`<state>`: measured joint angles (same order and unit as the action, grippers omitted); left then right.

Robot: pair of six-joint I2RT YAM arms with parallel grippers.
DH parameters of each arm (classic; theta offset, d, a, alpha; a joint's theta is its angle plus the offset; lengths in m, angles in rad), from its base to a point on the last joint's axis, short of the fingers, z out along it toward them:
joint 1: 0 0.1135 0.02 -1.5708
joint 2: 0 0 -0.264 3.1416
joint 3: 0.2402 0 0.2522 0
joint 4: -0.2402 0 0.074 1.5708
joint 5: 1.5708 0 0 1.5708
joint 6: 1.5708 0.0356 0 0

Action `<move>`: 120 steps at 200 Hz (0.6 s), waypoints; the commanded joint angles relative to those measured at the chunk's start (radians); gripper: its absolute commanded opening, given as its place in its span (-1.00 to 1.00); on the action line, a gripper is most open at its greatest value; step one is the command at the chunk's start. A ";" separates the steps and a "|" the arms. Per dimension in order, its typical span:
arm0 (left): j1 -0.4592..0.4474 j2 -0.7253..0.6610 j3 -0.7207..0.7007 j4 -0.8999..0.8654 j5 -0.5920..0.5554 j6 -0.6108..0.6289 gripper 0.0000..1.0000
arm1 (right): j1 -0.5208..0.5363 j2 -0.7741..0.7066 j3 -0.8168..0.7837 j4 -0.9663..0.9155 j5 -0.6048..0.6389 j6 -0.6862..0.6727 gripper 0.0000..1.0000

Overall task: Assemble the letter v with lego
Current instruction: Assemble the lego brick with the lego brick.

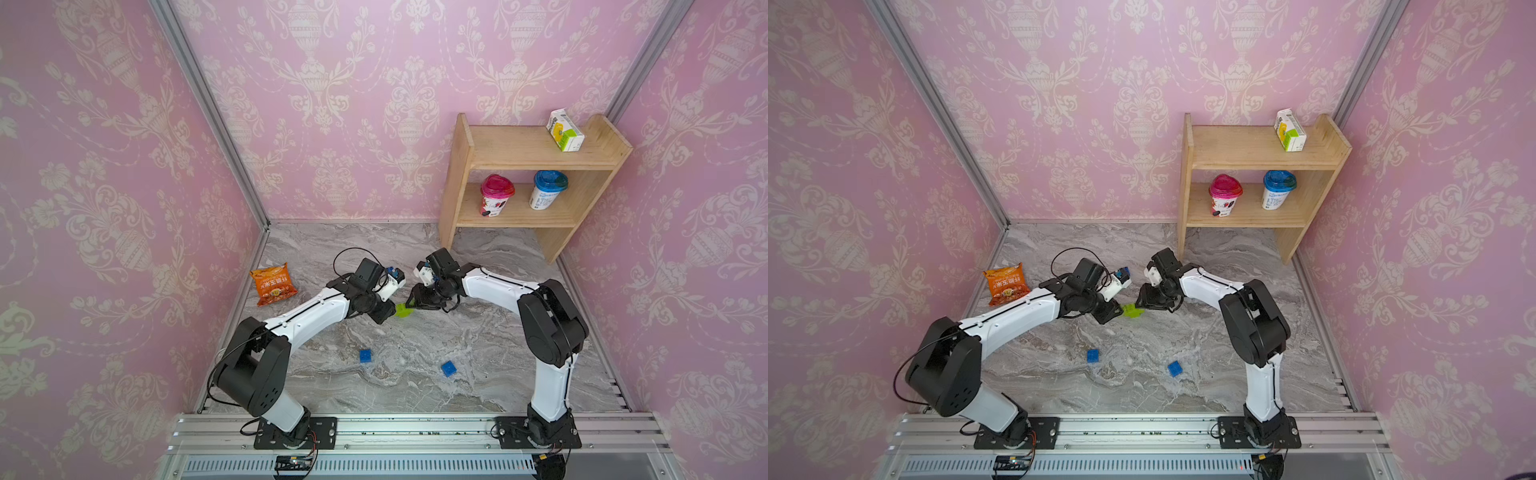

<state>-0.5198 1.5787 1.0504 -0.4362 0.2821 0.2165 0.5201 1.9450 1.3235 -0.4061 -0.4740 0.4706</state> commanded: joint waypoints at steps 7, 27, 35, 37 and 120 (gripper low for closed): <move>0.045 0.034 0.064 -0.043 0.068 0.120 -0.41 | 0.011 -0.017 0.029 -0.020 0.014 -0.025 -0.09; 0.070 0.067 0.099 -0.075 0.118 0.162 -0.40 | 0.014 -0.020 0.029 -0.020 0.017 -0.028 -0.09; 0.076 0.082 0.111 -0.085 0.133 0.185 -0.39 | 0.014 -0.020 0.029 -0.020 0.019 -0.028 -0.08; 0.077 0.087 0.114 -0.090 0.135 0.190 -0.39 | 0.014 -0.020 0.029 -0.020 0.019 -0.029 -0.08; 0.090 0.162 0.156 -0.136 0.196 0.368 -0.41 | 0.017 -0.024 0.026 -0.017 0.020 -0.026 -0.09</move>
<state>-0.4347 1.7336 1.2003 -0.5552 0.4438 0.5034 0.5266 1.9450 1.3315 -0.4065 -0.4717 0.4660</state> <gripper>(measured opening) 0.359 0.458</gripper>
